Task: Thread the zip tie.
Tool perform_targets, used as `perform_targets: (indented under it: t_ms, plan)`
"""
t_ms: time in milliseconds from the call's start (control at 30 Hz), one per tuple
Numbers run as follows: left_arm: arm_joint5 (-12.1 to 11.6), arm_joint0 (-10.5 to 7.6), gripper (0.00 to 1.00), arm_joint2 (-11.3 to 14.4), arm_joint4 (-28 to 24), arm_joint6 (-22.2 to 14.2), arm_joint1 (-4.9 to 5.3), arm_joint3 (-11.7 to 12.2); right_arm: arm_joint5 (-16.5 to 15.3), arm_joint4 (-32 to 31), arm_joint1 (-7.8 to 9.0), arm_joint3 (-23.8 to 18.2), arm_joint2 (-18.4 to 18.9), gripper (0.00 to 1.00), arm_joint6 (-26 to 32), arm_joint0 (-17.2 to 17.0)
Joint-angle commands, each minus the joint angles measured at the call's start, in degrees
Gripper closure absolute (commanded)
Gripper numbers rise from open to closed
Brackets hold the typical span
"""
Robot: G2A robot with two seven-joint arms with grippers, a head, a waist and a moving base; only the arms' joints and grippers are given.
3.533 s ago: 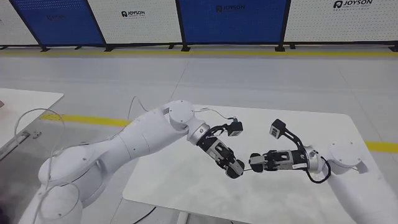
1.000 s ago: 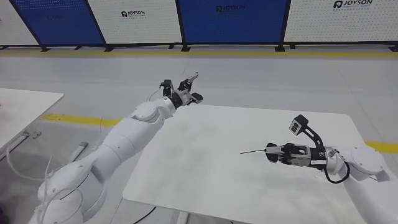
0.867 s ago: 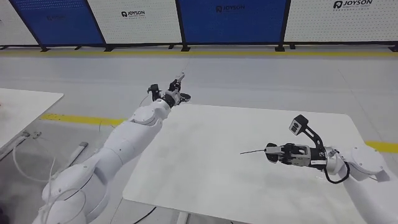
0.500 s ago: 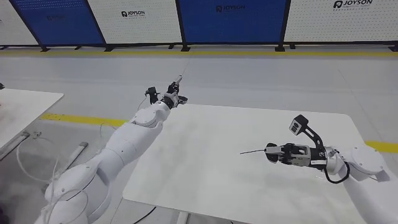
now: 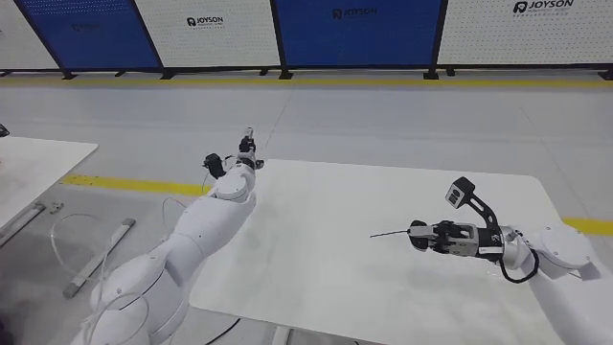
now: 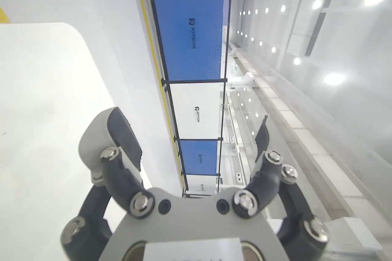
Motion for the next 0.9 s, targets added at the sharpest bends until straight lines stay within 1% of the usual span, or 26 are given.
perform_targets:
  t_ms: [0, 200, 233, 267, 300, 333, 367, 400, 433, 467, 533, 600, 633, 667, 700, 867]
  plan:
    - [0.08, -0.03, 0.00, 0.00, 0.03, -0.52, 0.04, -0.08, 0.00, 0.00, 0.00, 0.00, 0.00, 1.00, 0.00, 0.00]
    - [0.06, 0.08, 0.00, 0.05, 0.26, -0.74, 0.05, -0.23, 0.00, 0.00, 0.00, 0.00, 0.00, 1.00, 0.00, 0.00]
    - [-0.53, 0.38, 0.00, 0.54, 2.42, -1.82, 0.11, -0.86, 0.00, 0.00, 0.00, 0.00, 0.00, 1.00, 0.00, 0.00]
    - [-1.61, 0.79, 0.00, 1.01, 4.74, -2.99, 0.23, -1.24, 0.00, 0.00, 0.00, 0.00, 0.00, 1.00, 0.00, 0.00]
    - [-2.40, 1.42, 0.00, 1.65, 7.20, -5.14, 0.37, -1.72, 0.00, 0.00, 0.00, 0.00, 0.00, 1.00, 0.00, 0.00]
    - [-4.62, 2.14, 0.00, 2.12, 10.17, -7.14, 0.64, -1.75, 0.00, 0.00, 0.00, 0.00, 0.00, 1.00, 0.00, 0.00]
    - [-6.69, 2.86, 0.00, 2.50, 12.46, -7.83, 0.81, -1.57, 0.00, 0.00, 0.00, 0.00, 0.00, 1.00, 0.00, 0.00]
    - [-8.16, 3.57, 0.00, 2.80, 14.27, -8.64, 0.94, -1.63, 0.00, 0.00, 0.00, 0.00, 0.00, 1.00, 0.00, 0.00]
    - [-9.37, 4.37, 0.00, 3.04, 15.83, -9.72, 1.08, -1.70, 0.00, 0.00, 0.00, 0.00, 0.00, 1.00, 0.00, 0.00]
    - [-9.37, 5.11, 0.00, 2.96, 17.30, -11.48, 1.33, -1.96, 0.00, 0.00, 0.00, 0.00, 0.00, 1.00, 0.00, 0.00]
    - [-9.37, 5.90, 0.00, 2.07, 18.41, -15.18, 1.91, -2.36, 0.00, 0.00, 0.00, 0.00, 0.00, 1.00, 0.00, 0.00]
    - [-9.37, 7.23, 0.00, -0.46, 16.62, -22.28, 2.97, -3.09, 0.00, 0.00, 0.00, 0.00, 0.00, 1.00, 0.00, 0.00]
    - [-9.37, 7.63, 0.00, -1.76, 15.91, -24.43, 3.48, -3.24, 0.00, 0.00, 0.00, 0.00, 0.00, 1.00, 0.00, 0.00]
    - [-9.37, 8.28, 0.00, -3.88, 14.54, -23.81, 4.03, -3.78, 0.00, 0.00, 0.00, 0.00, 0.00, 1.00, 0.00, 0.00]
    - [-9.37, 8.47, 0.00, -4.40, 14.25, -23.09, 4.12, -4.07, 0.00, 0.00, 0.00, 0.00, 0.00, 1.00, 0.00, 0.00]
    - [-9.37, 8.47, 0.00, -4.40, 14.25, -23.09, 4.12, -4.07, 0.00, 0.00, 0.00, 0.00, 0.00, 1.00, 0.00, 0.00]
